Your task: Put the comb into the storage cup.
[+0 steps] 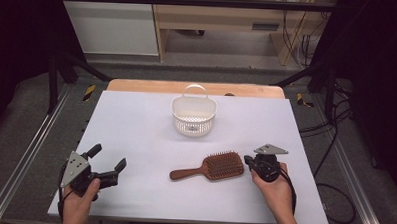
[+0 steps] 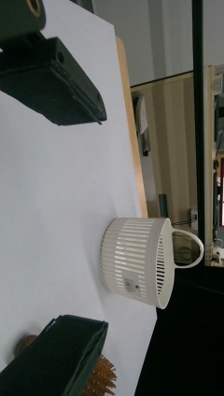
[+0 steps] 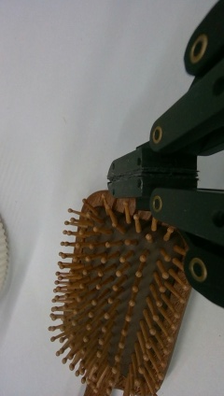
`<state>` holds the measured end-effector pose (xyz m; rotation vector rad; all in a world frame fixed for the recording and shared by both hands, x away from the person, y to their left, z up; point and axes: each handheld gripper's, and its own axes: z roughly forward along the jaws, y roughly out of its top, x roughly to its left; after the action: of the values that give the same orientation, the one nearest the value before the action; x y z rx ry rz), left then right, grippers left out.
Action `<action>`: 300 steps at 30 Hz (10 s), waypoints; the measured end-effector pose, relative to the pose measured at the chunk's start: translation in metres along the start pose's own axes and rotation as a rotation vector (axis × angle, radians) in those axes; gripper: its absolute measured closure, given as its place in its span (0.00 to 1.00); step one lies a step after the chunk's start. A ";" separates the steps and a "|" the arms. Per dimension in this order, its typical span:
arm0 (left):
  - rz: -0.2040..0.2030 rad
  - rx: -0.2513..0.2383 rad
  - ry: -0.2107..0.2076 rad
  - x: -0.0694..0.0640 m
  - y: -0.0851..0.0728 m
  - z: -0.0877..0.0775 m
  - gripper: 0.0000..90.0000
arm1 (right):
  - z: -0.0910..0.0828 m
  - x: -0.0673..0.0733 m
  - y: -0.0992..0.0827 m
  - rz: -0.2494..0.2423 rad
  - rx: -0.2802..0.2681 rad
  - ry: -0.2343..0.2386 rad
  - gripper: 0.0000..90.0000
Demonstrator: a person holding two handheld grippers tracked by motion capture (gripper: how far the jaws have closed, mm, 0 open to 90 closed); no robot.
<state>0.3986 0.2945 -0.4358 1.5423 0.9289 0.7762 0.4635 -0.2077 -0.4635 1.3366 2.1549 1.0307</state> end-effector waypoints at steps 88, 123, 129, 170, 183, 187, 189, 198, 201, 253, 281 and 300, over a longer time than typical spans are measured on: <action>0.063 0.154 -0.165 -0.030 -0.007 0.018 0.04 | -0.030 0.032 0.031 -0.081 -0.369 0.097 0.20; 0.182 0.430 -0.232 -0.049 -0.009 0.033 0.04 | -0.052 -0.028 -0.006 -0.007 -0.504 0.013 0.07; 0.244 0.488 -0.282 -0.059 0.016 0.047 0.05 | -0.047 -0.027 -0.005 -0.020 -0.485 0.013 0.07; 0.290 0.738 -0.350 -0.065 0.002 0.064 0.10 | -0.046 -0.021 -0.005 -0.053 -0.466 0.010 0.08; 0.314 0.752 -0.372 -0.068 0.001 0.064 0.13 | -0.045 -0.020 -0.005 -0.055 -0.462 0.012 0.08; 0.311 0.757 -0.372 -0.067 0.001 0.064 0.17 | -0.045 -0.021 -0.005 -0.056 -0.460 0.013 0.08; 0.300 0.743 -0.363 -0.066 0.002 0.064 0.21 | -0.045 -0.021 -0.005 -0.054 -0.460 0.013 0.08; 0.280 0.734 -0.369 -0.061 0.007 0.062 0.31 | -0.044 -0.021 -0.005 -0.050 -0.456 0.015 0.08; 0.293 0.748 -0.393 -0.065 0.006 0.062 0.36 | -0.044 -0.020 -0.005 -0.053 -0.455 0.015 0.08; 0.475 1.009 -0.463 -0.081 0.004 0.100 0.73 | -0.044 -0.022 -0.004 -0.035 -0.460 0.048 0.09; 0.382 0.849 -0.433 -0.076 -0.002 0.086 0.80 | -0.043 -0.020 -0.004 -0.037 -0.453 0.060 0.09; 0.389 0.624 -0.298 -0.079 0.004 0.074 0.80 | -0.038 -0.002 -0.002 -0.017 -0.453 0.137 0.08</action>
<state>0.4262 0.1901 -0.4436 2.3615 0.6826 0.5134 0.4382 -0.2243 -0.4401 1.0559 1.8608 1.5288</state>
